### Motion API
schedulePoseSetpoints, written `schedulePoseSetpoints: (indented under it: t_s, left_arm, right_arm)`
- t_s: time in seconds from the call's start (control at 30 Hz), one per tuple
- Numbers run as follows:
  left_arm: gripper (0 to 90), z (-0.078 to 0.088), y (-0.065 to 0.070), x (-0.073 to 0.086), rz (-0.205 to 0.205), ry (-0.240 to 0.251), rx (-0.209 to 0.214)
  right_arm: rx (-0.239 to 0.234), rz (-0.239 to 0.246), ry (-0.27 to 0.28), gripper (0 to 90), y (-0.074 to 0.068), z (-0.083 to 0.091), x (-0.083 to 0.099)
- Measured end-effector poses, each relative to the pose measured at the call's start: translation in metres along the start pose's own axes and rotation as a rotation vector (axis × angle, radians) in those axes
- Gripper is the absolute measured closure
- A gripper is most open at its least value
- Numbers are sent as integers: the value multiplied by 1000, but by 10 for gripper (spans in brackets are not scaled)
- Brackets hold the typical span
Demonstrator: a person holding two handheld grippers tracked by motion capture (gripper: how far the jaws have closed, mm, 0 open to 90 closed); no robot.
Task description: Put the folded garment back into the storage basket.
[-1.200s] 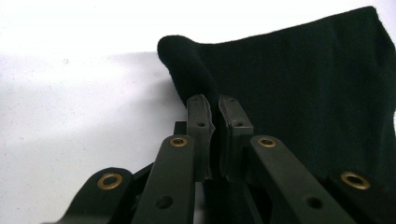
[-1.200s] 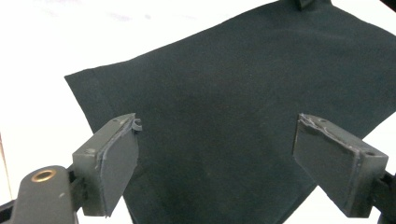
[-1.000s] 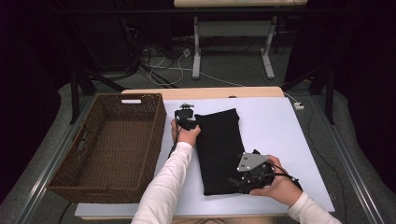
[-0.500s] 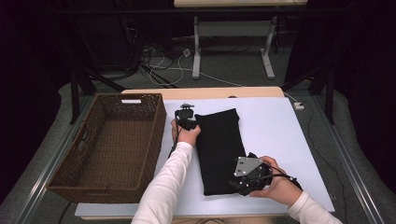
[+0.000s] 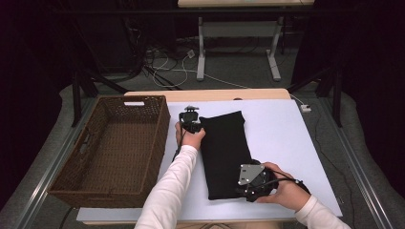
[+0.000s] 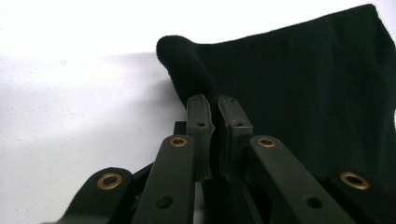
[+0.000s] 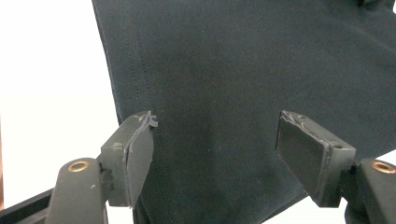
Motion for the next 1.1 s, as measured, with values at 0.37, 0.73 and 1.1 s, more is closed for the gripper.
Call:
schedulePoseSetpoints:
  t_s: [0.37, 0.73, 1.1]
  left_arm:
    - [843, -2, 0, 0, 1, -8, -4]
    - [843, -1, 1, 0, 3, -6, -5]
    - [843, -1, 0, 0, 2, -7, -4]
  right_arm:
    - [-48, 103, -79, 277, 3, 1, -1]
    - [-102, 149, -123, 361, -5, 0, 0]
    - [-135, 156, -112, 380, -19, -8, 5]
Point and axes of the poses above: each handheld gripper's, and its own axes: z roughly backward along the jaws, x roughly out of its underside, y roughly to its right, the point moved 4 cm from there along -z, roughly forward along the jaws
